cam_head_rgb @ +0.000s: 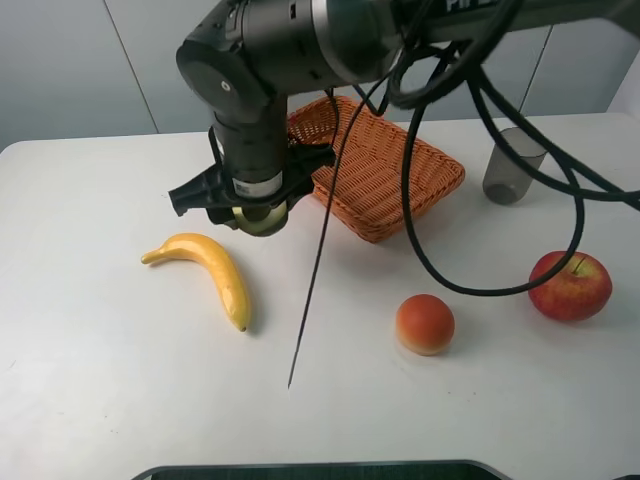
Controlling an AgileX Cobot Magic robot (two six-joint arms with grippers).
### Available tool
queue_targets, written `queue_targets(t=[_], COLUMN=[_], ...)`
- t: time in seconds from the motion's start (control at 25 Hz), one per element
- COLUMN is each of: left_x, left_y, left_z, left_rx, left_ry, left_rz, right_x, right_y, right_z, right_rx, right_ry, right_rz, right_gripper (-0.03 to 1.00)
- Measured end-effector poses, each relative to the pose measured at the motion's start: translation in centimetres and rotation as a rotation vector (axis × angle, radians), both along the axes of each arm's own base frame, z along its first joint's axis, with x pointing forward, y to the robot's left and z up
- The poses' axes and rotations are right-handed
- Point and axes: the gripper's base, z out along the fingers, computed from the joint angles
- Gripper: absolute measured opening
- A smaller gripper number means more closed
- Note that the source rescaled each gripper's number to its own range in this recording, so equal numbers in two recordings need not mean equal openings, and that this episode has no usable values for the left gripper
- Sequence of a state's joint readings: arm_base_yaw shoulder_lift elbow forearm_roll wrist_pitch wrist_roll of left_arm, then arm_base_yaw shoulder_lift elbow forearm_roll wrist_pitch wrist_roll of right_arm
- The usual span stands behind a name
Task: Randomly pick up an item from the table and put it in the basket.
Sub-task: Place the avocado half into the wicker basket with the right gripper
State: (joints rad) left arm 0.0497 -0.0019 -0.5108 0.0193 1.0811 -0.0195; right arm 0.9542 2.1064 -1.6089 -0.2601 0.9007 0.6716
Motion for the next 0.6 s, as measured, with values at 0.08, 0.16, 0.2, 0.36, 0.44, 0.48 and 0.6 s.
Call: queue_targets(t=[0.08,0.16,0.2,0.36,0.44,0.48,0.6], left_x=[0.0,0.0,0.0,0.0,0.0,0.0,0.0], left_y=[0.0,0.0,0.0,0.0,0.0,0.0,0.0], left_z=[0.0,0.0,0.0,0.0,0.0,0.0,0.0], left_rx=[0.0,0.0,0.0,0.0,0.0,0.0,0.0], left_ry=[0.0,0.0,0.0,0.0,0.0,0.0,0.0], left_rz=[0.0,0.0,0.0,0.0,0.0,0.0,0.0], right_x=[0.5,1.4,1.8,3.8,4.8,5.2,6.9], right_y=[-0.9,-2.2,-2.8,-5.1,-6.4,-7.0,-8.9], right_z=[0.9,1.7,2.1,2.6,2.2,2.0,1.5], right_rx=[-0.017,-0.038,-0.048,-0.078,-0.086,-0.087,-0.067], right_ry=[0.002,0.003,0.003,0.0,0.002,0.002,-0.013], right_rz=[0.026,0.021,0.023,0.029,0.017,0.009,-0.034], right_gripper=[0.0,0.0,0.0,0.0,0.0,0.0,0.0])
